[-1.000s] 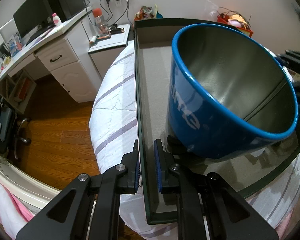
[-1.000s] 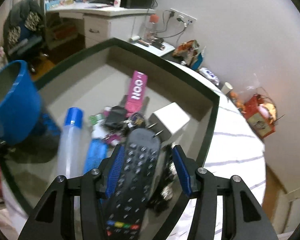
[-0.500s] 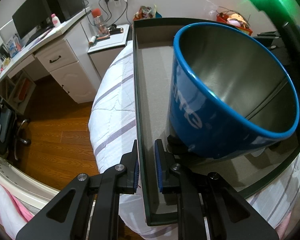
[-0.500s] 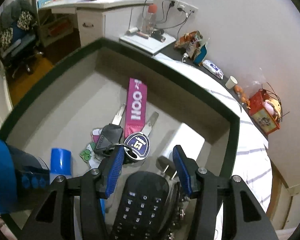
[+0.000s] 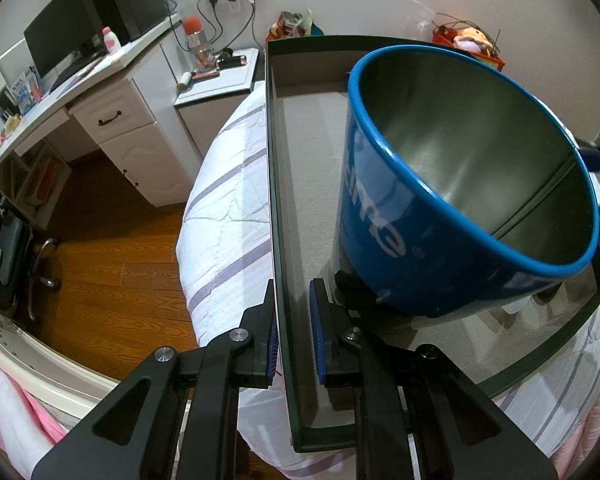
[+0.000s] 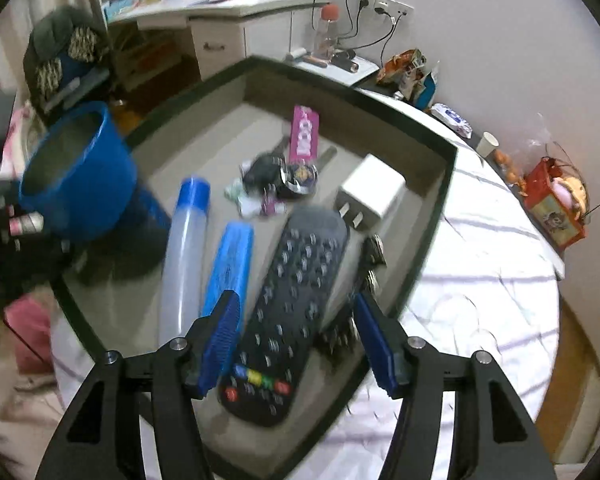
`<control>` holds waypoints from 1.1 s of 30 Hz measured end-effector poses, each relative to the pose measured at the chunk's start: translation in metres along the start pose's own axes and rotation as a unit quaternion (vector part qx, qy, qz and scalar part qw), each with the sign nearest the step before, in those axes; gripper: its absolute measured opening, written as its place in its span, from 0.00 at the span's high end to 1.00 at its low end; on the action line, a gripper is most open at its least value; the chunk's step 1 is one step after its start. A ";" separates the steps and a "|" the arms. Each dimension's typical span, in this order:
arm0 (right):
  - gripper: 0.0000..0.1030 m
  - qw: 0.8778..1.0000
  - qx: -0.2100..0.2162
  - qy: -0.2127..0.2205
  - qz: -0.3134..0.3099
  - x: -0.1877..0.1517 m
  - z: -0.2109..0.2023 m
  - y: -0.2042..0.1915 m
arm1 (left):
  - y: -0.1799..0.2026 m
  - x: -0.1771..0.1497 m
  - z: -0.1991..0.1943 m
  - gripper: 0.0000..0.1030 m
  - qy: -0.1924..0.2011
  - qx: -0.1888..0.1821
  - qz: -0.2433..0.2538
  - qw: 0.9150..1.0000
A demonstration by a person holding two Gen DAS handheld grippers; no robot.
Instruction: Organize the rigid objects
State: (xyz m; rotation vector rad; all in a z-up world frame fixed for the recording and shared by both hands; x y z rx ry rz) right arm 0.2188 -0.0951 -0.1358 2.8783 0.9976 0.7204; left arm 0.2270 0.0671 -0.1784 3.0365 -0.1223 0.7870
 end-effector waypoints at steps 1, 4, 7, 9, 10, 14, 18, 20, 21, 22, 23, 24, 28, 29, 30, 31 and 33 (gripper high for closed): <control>0.41 1.000 -0.005 -0.006 -0.008 -0.002 0.000 -0.002 | 0.000 0.000 0.000 0.88 0.000 0.001 0.000 1.000; 0.41 1.000 0.003 -0.017 -0.023 -0.004 0.000 -0.010 | -0.001 0.000 0.001 0.88 0.000 0.000 -0.001 1.000; 0.41 0.998 -0.013 -0.038 -0.051 -0.003 0.006 -0.023 | -0.002 0.000 0.000 0.88 0.000 0.001 -0.001 1.000; 0.41 0.998 -0.006 -0.036 -0.054 -0.003 0.008 -0.028 | -0.001 0.000 0.000 0.88 0.000 0.000 -0.001 1.000; 0.41 0.998 0.001 -0.034 -0.054 -0.003 0.008 -0.030 | 0.000 0.000 0.000 0.88 0.000 0.000 -0.001 1.000; 0.38 0.997 0.015 -0.040 -0.059 -0.001 0.014 -0.038 | -0.001 -0.001 0.001 0.87 0.000 0.001 0.001 1.000; 0.38 0.997 0.035 -0.035 -0.056 0.006 0.020 -0.041 | -0.002 -0.002 0.002 0.87 0.000 0.001 0.001 1.000; 0.37 0.996 0.058 -0.033 -0.056 0.009 0.022 -0.044 | -0.001 -0.002 0.002 0.87 0.000 0.001 0.001 1.000; 0.37 0.996 0.063 -0.033 -0.059 0.010 0.023 -0.045 | -0.001 -0.002 0.003 0.87 0.000 0.000 0.000 1.000; 0.37 0.995 0.065 -0.034 -0.062 0.011 0.023 -0.045 | -0.002 -0.002 0.002 0.87 0.000 -0.001 0.000 1.000; 0.37 0.995 0.064 -0.035 -0.063 0.010 0.024 -0.044 | -0.002 -0.003 0.003 0.87 -0.001 -0.002 0.000 1.000; 0.37 0.996 0.058 -0.038 -0.062 0.009 0.023 -0.041 | -0.003 -0.003 0.002 0.87 -0.001 -0.002 0.001 1.000; 0.37 0.998 0.028 -0.037 -0.041 0.002 0.013 -0.020 | -0.003 -0.003 0.002 0.87 0.000 -0.003 0.001 1.000; 0.37 0.998 0.026 -0.034 -0.037 0.000 0.009 -0.016 | -0.003 -0.003 0.002 0.87 0.000 -0.003 0.000 1.000; 0.37 0.999 0.023 -0.032 -0.033 -0.001 0.005 -0.012 | -0.003 -0.004 0.003 0.87 0.000 -0.003 0.000 1.000; 0.37 0.999 0.021 -0.030 -0.029 -0.003 0.001 -0.007 | -0.003 -0.004 0.003 0.87 0.000 -0.004 0.001 1.000; 0.37 0.999 0.038 -0.018 -0.020 -0.007 -0.005 -0.002 | -0.004 -0.004 0.003 0.87 0.000 -0.005 0.000 1.000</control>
Point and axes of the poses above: each gripper's, at about its wrist camera, not at the fingertips, and z roughly the way its jaws point, y to its right, x to its top, the point moved 2 cm from there along z, roughly the way its jaws point, and after that the axes turned 8 degrees about -z, right-handed, at the moved point
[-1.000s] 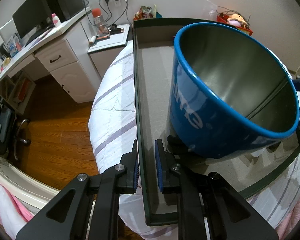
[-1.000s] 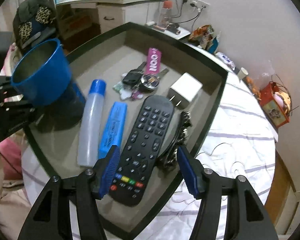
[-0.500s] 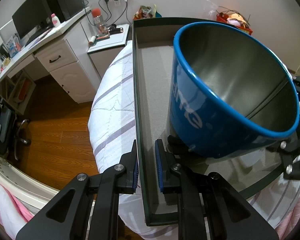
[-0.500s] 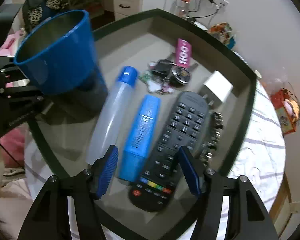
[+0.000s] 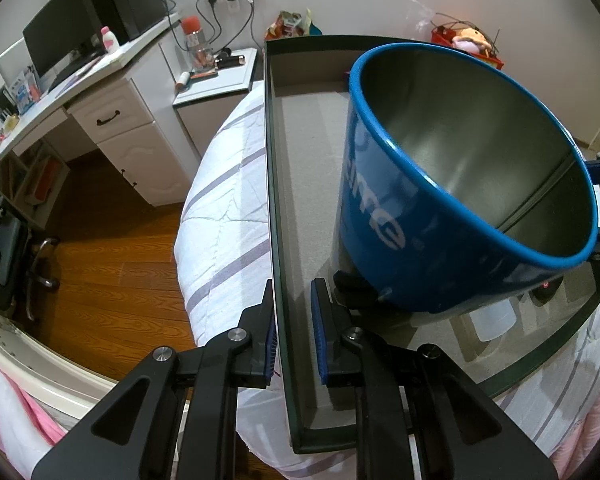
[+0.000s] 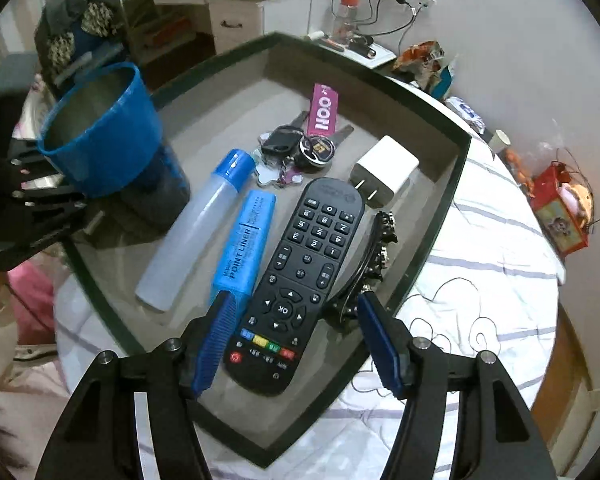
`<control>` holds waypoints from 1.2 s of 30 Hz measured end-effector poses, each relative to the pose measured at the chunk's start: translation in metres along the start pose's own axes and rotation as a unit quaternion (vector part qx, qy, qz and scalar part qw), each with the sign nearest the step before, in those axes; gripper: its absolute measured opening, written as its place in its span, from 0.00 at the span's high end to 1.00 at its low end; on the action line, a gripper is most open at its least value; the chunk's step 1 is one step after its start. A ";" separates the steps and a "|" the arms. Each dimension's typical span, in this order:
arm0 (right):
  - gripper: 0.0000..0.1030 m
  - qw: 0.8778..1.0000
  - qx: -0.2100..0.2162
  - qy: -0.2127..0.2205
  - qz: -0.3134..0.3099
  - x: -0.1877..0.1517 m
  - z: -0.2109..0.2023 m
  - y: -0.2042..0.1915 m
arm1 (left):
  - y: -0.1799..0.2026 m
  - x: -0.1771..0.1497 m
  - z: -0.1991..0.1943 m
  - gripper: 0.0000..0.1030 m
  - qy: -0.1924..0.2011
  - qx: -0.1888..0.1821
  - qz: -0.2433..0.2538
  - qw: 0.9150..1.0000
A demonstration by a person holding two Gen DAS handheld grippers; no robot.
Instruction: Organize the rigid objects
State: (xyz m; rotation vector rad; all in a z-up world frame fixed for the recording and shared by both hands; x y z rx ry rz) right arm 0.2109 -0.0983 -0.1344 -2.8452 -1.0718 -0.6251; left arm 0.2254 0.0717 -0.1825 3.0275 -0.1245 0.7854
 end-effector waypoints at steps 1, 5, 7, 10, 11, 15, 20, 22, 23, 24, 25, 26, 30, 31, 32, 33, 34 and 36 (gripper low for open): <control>0.37 1.000 0.009 0.005 0.008 -0.002 -0.003 0.001 | 0.000 0.000 0.000 0.87 0.000 0.000 0.000 1.000; 0.37 0.999 0.020 0.021 0.017 -0.004 -0.005 0.001 | 0.000 0.000 0.000 0.86 0.000 -0.001 0.000 1.000; 0.37 0.999 0.018 0.025 0.019 -0.009 -0.007 -0.002 | 0.000 0.000 0.000 0.86 0.000 0.000 0.000 1.000; 0.37 0.999 0.018 0.023 0.017 -0.006 -0.006 0.001 | 0.000 0.000 0.000 0.86 0.000 -0.001 0.000 1.000; 0.37 1.000 0.016 0.020 0.014 -0.003 -0.004 0.003 | 0.000 0.000 0.000 0.86 0.000 -0.001 -0.001 1.000; 0.37 1.000 0.008 0.014 0.003 -0.003 -0.009 0.002 | 0.000 0.000 0.000 0.86 0.000 -0.001 0.000 1.000; 0.36 0.998 -0.004 0.047 0.032 0.001 -0.017 0.015 | 0.000 0.000 0.000 0.86 0.000 -0.001 0.000 1.000; 0.34 0.998 -0.022 0.048 0.041 0.003 -0.017 0.022 | 0.000 0.000 0.000 0.86 0.000 -0.001 -0.001 1.000; 0.29 0.997 -0.026 0.051 0.046 0.006 -0.016 0.025 | 0.000 0.000 0.000 0.86 0.000 -0.001 0.000 1.000; 0.27 0.997 -0.023 0.058 0.050 0.009 -0.016 0.028 | 0.000 0.000 0.000 0.86 0.000 -0.001 -0.001 1.000; 0.27 0.996 -0.014 0.066 0.052 0.012 -0.015 0.030 | 0.000 0.000 0.000 0.86 0.000 -0.001 0.000 1.000; 0.27 0.996 -0.008 0.072 0.056 0.015 -0.014 0.032 | 0.000 0.000 0.000 0.86 0.000 -0.001 0.000 1.000; 0.27 0.994 -0.008 0.079 0.074 0.031 -0.002 0.038 | 0.000 0.000 0.000 0.86 -0.001 0.000 0.000 1.000; 0.27 0.993 0.005 0.080 0.082 0.036 0.003 0.041 | 0.000 0.000 0.000 0.86 0.000 -0.001 0.000 1.000; 0.27 0.993 0.018 0.077 0.091 0.041 0.009 0.045 | 0.000 0.000 0.000 0.86 0.000 -0.001 0.000 1.000; 0.27 0.992 0.016 0.073 0.101 0.046 0.015 0.049 | 0.000 0.000 0.000 0.86 0.000 -0.001 0.000 1.000; 0.27 0.992 0.012 0.069 0.106 0.049 0.019 0.051 | 0.000 0.001 0.000 0.86 0.000 -0.001 0.000 1.000; 0.27 0.992 0.008 0.051 0.119 0.054 0.032 0.058 | 0.000 0.001 0.000 0.86 0.000 -0.001 0.000 1.000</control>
Point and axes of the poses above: each gripper's, at about its wrist camera, not at the fingertips, and z roughly the way its jaws point, y to its right, x to its top, the point moved 2 cm from there along z, roughly the way its jaws point, and after that the axes turned 8 degrees about -z, right-handed, at the moved point
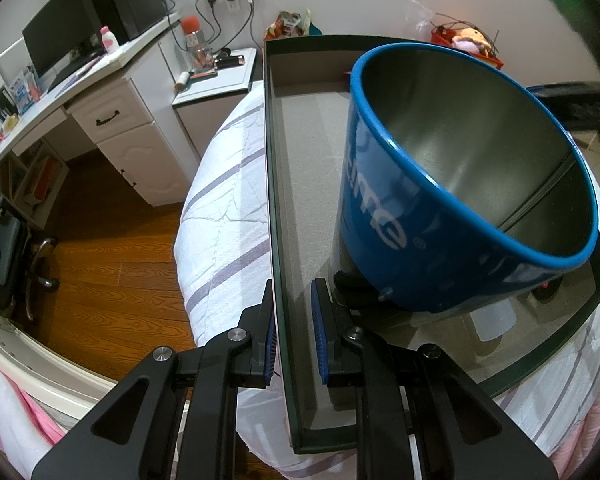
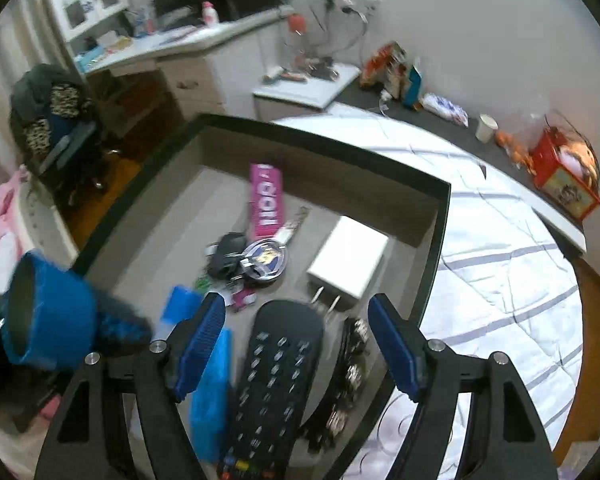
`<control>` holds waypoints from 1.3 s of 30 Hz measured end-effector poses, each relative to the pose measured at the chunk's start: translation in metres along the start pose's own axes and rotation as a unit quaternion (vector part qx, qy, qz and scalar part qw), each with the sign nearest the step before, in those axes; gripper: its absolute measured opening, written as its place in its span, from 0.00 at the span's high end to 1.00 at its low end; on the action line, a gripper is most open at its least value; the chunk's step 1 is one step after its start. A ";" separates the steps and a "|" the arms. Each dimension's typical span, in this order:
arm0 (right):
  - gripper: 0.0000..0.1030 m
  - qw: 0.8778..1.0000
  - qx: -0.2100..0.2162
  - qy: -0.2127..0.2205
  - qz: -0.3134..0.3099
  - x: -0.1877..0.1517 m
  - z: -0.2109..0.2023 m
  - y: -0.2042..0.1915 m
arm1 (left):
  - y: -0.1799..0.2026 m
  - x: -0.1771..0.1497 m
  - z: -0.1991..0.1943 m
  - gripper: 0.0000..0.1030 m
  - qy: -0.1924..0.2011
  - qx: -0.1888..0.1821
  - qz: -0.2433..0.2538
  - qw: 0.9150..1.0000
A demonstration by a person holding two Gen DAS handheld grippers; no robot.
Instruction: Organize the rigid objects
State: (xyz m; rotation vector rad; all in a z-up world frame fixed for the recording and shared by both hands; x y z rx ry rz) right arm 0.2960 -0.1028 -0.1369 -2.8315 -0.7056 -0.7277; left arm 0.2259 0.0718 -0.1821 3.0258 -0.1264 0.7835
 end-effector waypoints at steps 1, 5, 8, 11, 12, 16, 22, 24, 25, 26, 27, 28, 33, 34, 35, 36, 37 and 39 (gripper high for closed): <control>0.27 1.000 -0.002 -0.007 0.007 0.002 0.005 0.003 | 0.000 0.000 0.000 0.86 0.000 0.000 0.000 1.000; 0.27 0.999 -0.003 -0.033 0.024 0.013 0.021 0.010 | 0.001 0.001 0.000 0.86 0.000 0.002 0.001 1.000; 0.27 0.999 0.009 -0.045 0.030 0.023 0.028 0.012 | 0.002 0.002 0.000 0.86 0.000 0.003 0.002 1.000; 0.28 0.999 0.003 -0.048 0.018 0.030 0.032 0.007 | 0.002 0.002 0.000 0.86 0.000 0.001 0.004 1.000; 0.29 0.999 0.004 -0.047 0.014 0.032 0.033 0.005 | 0.003 0.003 0.000 0.85 0.000 0.001 0.005 1.000; 0.29 0.998 -0.026 -0.058 -0.002 0.034 0.033 0.000 | 0.002 0.003 -0.001 0.85 0.000 -0.001 0.007 1.000; 0.29 0.996 -0.036 -0.084 -0.007 0.019 0.017 -0.003 | 0.001 0.003 0.000 0.85 0.000 -0.002 0.007 1.000; 0.29 0.996 -0.024 -0.087 0.000 0.015 0.017 -0.002 | 0.000 0.003 0.000 0.85 0.000 -0.002 0.007 1.000; 0.29 0.996 -0.016 -0.092 0.008 0.012 0.019 -0.002 | 0.001 0.003 0.000 0.85 0.000 -0.002 0.007 1.000; 0.28 0.995 -0.013 -0.096 0.012 0.012 0.022 -0.002 | 0.001 0.003 0.000 0.85 0.000 -0.002 0.007 1.000; 0.28 0.995 -0.010 -0.103 0.016 0.011 0.026 -0.003 | 0.001 0.004 0.000 0.85 0.000 -0.002 0.007 1.000; 0.28 0.994 -0.006 -0.108 0.019 0.010 0.029 -0.003 | 0.000 0.004 -0.001 0.85 0.001 -0.002 0.007 1.000; 0.27 0.994 0.015 -0.100 0.028 0.017 0.034 -0.004 | -0.001 0.005 0.001 0.85 0.000 -0.002 0.008 1.000; 0.26 0.995 0.016 -0.100 0.024 0.019 0.037 -0.006 | -0.001 0.005 0.001 0.85 0.000 -0.003 0.007 1.000; 0.24 0.995 0.013 -0.096 0.024 0.021 0.038 -0.007 | 0.000 0.004 0.000 0.85 0.000 -0.002 0.008 1.000; 0.24 0.996 0.010 -0.090 0.022 0.024 0.039 -0.006 | 0.000 0.004 0.001 0.85 0.000 -0.002 0.008 1.000; 0.24 0.996 0.014 -0.081 0.018 0.028 0.040 -0.007 | 0.000 0.004 0.001 0.85 0.000 -0.003 0.008 1.000; 0.24 0.997 0.043 -0.066 0.025 0.032 0.044 -0.006 | 0.000 0.004 0.001 0.85 0.000 -0.003 0.008 1.000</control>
Point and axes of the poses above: each gripper's, at about its wrist camera, not at the fingertips, and z roughly the way its jaws point, y to its right, x to its top, the point moved 2 cm from there along z, roughly the way its jaws point, and after that the axes turned 8 degrees about -z, right-handed, at the moved point
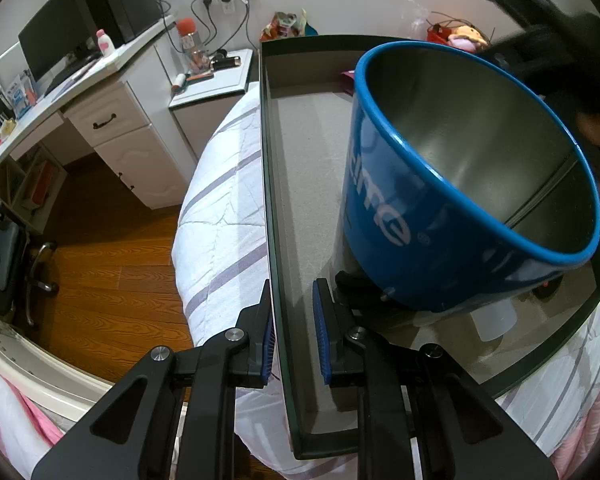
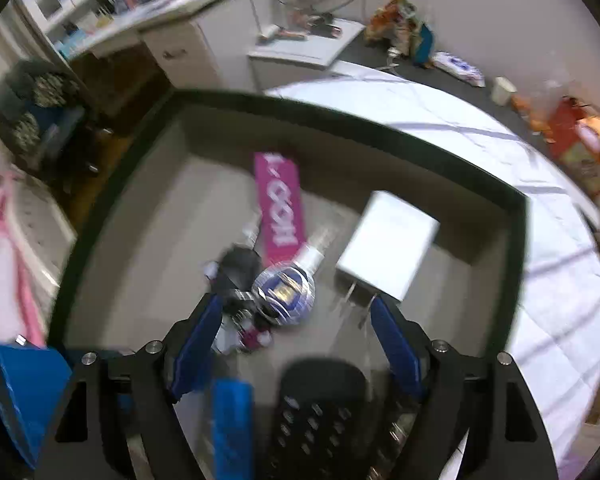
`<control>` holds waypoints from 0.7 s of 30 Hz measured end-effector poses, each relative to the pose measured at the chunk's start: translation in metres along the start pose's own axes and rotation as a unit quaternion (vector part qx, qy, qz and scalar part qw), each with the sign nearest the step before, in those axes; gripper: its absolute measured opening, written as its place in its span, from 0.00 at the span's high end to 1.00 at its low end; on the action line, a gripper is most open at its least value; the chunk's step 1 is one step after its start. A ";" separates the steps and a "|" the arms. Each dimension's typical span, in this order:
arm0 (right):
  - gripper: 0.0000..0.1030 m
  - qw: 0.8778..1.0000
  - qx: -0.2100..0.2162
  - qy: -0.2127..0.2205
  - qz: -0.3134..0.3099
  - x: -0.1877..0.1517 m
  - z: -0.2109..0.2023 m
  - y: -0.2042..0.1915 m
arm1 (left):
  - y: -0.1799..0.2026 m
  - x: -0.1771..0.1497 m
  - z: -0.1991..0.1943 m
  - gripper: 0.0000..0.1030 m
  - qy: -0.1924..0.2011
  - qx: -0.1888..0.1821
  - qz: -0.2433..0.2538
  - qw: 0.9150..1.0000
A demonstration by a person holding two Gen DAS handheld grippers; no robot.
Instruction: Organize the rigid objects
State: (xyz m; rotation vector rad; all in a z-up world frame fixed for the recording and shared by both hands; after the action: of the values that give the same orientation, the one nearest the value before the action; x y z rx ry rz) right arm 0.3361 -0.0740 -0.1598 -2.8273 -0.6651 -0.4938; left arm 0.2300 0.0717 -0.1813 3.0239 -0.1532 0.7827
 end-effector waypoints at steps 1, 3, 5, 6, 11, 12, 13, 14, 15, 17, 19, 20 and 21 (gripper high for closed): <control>0.24 1.000 0.002 0.009 0.002 0.003 0.002 0.003 | 0.000 0.000 0.000 0.85 0.000 0.000 0.000 1.000; 0.24 1.000 -0.003 0.013 0.006 0.001 0.002 0.004 | 0.000 0.000 0.001 0.84 0.000 -0.001 0.001 1.000; 0.24 1.000 -0.013 0.022 -0.001 -0.004 -0.008 0.000 | 0.000 0.000 0.001 0.84 0.000 -0.001 0.000 1.000; 0.24 0.999 -0.023 0.024 -0.011 -0.008 -0.015 -0.003 | 0.000 0.000 0.001 0.84 0.000 -0.001 0.000 1.000; 0.24 0.997 -0.057 0.048 -0.029 -0.030 -0.053 -0.009 | 0.000 0.000 0.001 0.84 0.000 -0.001 0.000 1.000; 0.24 0.997 -0.057 0.052 -0.029 -0.032 -0.057 -0.010 | 0.000 0.000 0.000 0.84 0.000 -0.001 0.000 1.000; 0.24 0.996 -0.061 0.055 -0.031 -0.041 -0.063 -0.012 | 0.000 0.000 0.000 0.84 0.000 0.000 0.000 1.000; 0.24 0.996 -0.062 0.058 -0.033 -0.045 -0.065 -0.014 | 0.000 0.001 0.001 0.84 0.000 0.000 0.000 1.000; 0.24 0.996 -0.060 0.060 -0.034 -0.051 -0.067 -0.016 | 0.000 0.000 0.001 0.84 0.000 0.000 -0.001 1.000; 0.24 0.996 -0.044 0.059 -0.040 -0.061 -0.068 -0.021 | 0.000 0.000 0.002 0.84 0.001 0.002 -0.001 1.000; 0.24 0.996 -0.044 0.061 -0.042 -0.068 -0.068 -0.025 | 0.001 -0.001 0.002 0.84 0.001 0.004 -0.002 1.000; 0.24 0.996 -0.050 0.061 -0.045 -0.070 -0.068 -0.027 | 0.001 -0.001 0.003 0.84 0.001 0.006 -0.002 1.000; 0.24 0.995 -0.057 0.061 -0.046 -0.072 -0.069 -0.028 | 0.002 -0.001 0.002 0.84 0.001 0.007 -0.002 1.000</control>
State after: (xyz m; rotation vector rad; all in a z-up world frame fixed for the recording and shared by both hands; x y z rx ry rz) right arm 0.2432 -0.0959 -0.1194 -2.8510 -0.7676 -0.7373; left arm 0.2294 0.0701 -0.1835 3.0348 -0.1421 0.7889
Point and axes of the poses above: each gripper's, at about its wrist camera, not at the fingertips, and z roughly the way its jaws point, y to its right, x to its top, the point moved 2 cm from there along z, roughly the way its jaws point, and after that the axes turned 8 degrees about -z, right-handed, at the moved point
